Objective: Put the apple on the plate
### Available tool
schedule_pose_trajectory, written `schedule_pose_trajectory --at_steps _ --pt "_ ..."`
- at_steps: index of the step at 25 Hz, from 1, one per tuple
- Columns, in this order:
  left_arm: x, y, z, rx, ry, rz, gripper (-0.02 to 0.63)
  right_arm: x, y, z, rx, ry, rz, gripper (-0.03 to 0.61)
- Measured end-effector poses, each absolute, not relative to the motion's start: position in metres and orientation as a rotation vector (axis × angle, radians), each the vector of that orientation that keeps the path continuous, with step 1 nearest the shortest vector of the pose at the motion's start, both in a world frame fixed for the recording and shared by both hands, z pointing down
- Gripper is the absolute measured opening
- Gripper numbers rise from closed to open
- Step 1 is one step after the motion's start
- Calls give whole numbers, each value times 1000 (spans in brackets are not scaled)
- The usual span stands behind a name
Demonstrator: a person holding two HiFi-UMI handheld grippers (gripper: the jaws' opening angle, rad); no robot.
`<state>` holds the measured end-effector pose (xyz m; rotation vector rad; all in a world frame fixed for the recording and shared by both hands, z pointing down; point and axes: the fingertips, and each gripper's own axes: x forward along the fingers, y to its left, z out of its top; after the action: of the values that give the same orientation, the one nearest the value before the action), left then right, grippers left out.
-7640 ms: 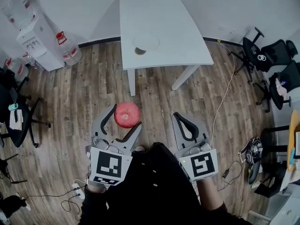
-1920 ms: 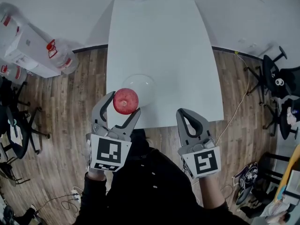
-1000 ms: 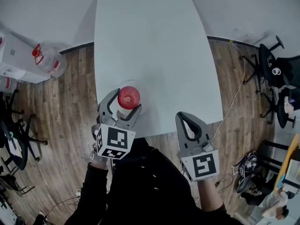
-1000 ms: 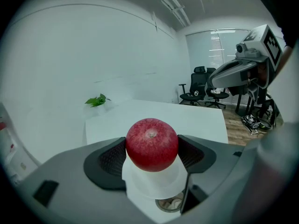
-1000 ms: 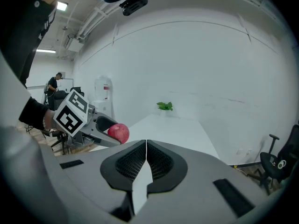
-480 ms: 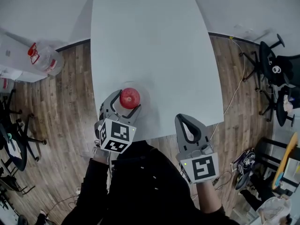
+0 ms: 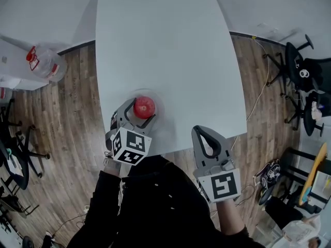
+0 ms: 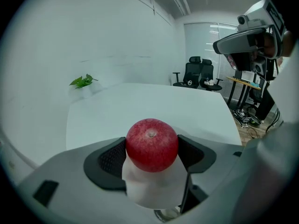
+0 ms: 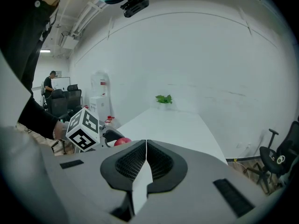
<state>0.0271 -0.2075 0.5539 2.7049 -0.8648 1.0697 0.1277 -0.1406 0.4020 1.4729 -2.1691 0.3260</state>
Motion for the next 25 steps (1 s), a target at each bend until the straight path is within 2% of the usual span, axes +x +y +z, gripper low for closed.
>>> schedule_pose_trajectory --at_steps 25 --pt "28 -211 548 2707 -889 959 359 127 -139 405 1452 -2173 322 43"
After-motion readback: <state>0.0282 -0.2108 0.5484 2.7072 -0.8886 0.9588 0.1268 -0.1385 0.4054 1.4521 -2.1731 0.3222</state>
